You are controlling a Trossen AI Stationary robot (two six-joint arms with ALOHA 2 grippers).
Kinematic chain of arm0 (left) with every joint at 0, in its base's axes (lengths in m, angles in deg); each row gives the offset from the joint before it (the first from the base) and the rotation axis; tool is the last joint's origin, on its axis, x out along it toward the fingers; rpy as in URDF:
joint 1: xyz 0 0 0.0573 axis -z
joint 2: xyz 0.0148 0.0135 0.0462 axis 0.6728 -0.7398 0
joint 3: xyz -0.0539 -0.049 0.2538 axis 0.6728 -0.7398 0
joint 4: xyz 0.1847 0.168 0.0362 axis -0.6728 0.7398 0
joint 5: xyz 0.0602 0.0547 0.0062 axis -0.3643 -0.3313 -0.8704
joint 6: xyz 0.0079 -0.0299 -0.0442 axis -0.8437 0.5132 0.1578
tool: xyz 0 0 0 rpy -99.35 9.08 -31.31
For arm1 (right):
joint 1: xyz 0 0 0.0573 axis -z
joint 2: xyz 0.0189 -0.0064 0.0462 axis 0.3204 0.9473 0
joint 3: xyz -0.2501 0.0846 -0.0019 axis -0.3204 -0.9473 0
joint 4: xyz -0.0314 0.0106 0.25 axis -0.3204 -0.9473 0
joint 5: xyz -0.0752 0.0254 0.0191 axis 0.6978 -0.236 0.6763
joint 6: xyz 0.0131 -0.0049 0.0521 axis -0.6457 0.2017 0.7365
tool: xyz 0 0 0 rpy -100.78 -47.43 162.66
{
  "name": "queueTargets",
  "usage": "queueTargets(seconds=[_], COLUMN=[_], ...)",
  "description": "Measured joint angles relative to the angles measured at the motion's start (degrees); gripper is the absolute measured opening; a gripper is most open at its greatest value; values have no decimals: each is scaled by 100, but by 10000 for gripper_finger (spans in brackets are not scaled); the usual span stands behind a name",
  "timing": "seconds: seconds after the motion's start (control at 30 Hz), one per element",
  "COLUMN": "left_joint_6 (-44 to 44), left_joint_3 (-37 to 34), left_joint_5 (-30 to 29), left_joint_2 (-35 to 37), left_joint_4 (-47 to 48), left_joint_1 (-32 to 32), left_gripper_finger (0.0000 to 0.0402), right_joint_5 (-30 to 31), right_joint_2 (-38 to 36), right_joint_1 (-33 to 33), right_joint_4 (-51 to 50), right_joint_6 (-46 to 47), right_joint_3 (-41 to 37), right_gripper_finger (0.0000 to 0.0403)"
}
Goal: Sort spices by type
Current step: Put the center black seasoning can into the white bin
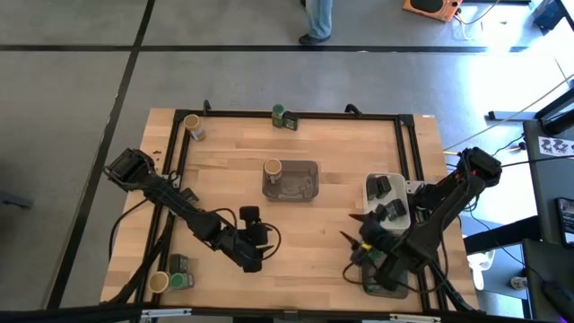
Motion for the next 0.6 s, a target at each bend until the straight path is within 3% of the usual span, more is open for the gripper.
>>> queueTargets(seconds=[0.17,0.3,0.6], left_joint_6=[-471,-756,-563], left_joint_3=[0,0,0], left_joint_5=[729,1138,1178], left_joint_2=[-1,-1,-1], left_joint_4=[-397,-648,-981], left_joint_1=[-60,-58,-405], left_gripper_finger=[238,241,330], right_joint_5=[-66,-117,-152], right_joint_2=[314,567,841], right_joint_1=[281,469,672], right_joint_4=[983,1446,1604], right_joint_6=[-1307,-1810,-1882], right_joint_3=[-6,-7,-7], right_gripper_finger=[276,276,276])
